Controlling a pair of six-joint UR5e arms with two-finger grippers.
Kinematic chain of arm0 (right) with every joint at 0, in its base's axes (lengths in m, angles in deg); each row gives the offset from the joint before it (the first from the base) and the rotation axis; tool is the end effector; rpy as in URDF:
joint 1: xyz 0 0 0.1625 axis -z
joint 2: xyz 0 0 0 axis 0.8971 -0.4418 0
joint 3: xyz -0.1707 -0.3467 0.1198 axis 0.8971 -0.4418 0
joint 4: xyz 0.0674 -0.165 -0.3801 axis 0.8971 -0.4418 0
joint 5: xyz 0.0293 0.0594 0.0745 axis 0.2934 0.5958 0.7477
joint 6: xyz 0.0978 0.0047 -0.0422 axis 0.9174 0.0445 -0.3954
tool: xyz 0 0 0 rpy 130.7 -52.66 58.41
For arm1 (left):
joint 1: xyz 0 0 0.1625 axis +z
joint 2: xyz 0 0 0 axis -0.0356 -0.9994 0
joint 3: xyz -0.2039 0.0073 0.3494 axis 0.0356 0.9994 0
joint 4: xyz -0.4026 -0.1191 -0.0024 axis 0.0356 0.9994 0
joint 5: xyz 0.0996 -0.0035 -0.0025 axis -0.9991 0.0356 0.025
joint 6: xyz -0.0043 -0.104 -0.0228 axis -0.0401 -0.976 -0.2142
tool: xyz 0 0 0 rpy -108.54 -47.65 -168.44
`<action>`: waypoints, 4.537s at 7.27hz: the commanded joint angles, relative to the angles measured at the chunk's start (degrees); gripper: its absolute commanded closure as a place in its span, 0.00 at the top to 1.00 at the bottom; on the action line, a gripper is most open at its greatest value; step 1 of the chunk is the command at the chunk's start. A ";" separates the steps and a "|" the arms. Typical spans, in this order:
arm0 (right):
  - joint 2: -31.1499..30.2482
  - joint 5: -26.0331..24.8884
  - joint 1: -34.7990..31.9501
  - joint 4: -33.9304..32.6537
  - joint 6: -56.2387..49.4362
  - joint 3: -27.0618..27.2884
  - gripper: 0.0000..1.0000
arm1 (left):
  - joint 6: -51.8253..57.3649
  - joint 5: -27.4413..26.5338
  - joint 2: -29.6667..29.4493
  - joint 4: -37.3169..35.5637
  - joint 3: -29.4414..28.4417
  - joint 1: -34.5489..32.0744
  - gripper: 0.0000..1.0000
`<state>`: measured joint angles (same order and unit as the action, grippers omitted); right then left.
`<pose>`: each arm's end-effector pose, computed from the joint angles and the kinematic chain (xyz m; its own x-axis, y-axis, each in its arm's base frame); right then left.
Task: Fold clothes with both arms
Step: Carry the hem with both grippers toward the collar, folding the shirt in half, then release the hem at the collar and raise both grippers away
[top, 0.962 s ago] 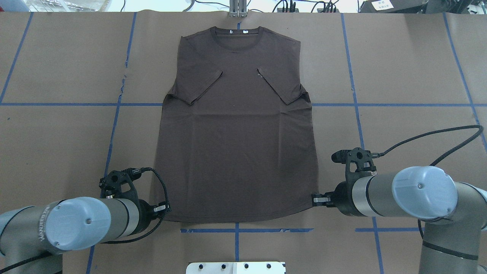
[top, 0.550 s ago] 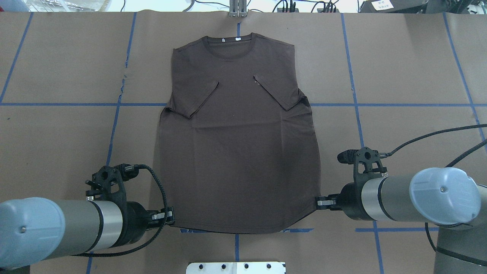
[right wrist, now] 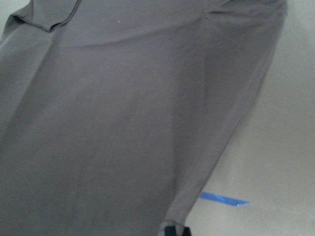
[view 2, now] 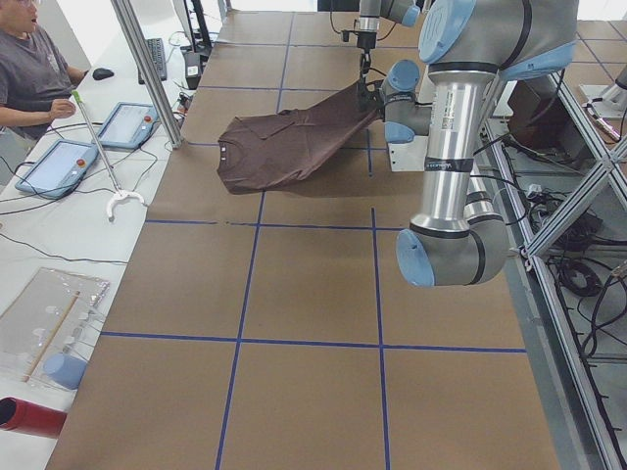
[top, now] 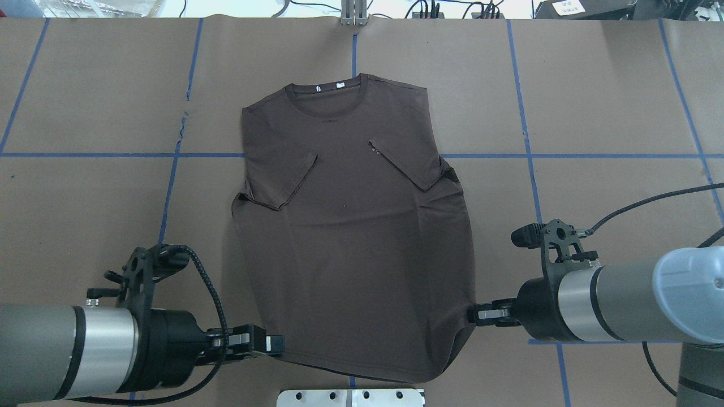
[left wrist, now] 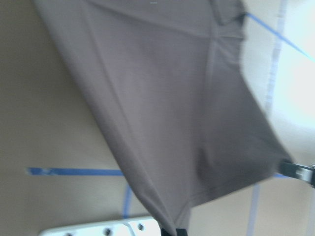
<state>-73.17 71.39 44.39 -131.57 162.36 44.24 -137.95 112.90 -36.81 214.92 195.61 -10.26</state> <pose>-0.3591 -0.2331 0.2375 0.3568 -0.0871 0.9301 0.0291 0.9962 0.0821 0.3642 -0.1959 0.1530 0.0177 -0.1029 -0.9945 0.0328 0.9942 -0.1023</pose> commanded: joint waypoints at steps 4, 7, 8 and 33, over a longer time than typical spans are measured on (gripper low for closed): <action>-3.47 16.34 -7.42 0.16 0.13 5.65 0.00 | 16.72 9.68 15.58 2.77 5.34 -5.45 0.00; 6.88 16.17 -14.94 0.16 -5.36 -5.65 0.00 | 21.78 9.59 9.17 2.94 -4.30 -11.82 0.00; 8.21 16.08 -18.63 0.33 -11.32 -9.35 0.00 | 23.99 9.77 8.81 2.86 -6.77 -16.04 0.00; 29.37 15.99 -29.50 13.34 -9.21 -48.38 1.00 | 31.13 17.11 -20.29 -1.59 -44.97 -39.61 1.00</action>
<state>-38.34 87.04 13.43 -117.86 150.90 -10.72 -107.07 126.81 -57.46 216.62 147.99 -47.38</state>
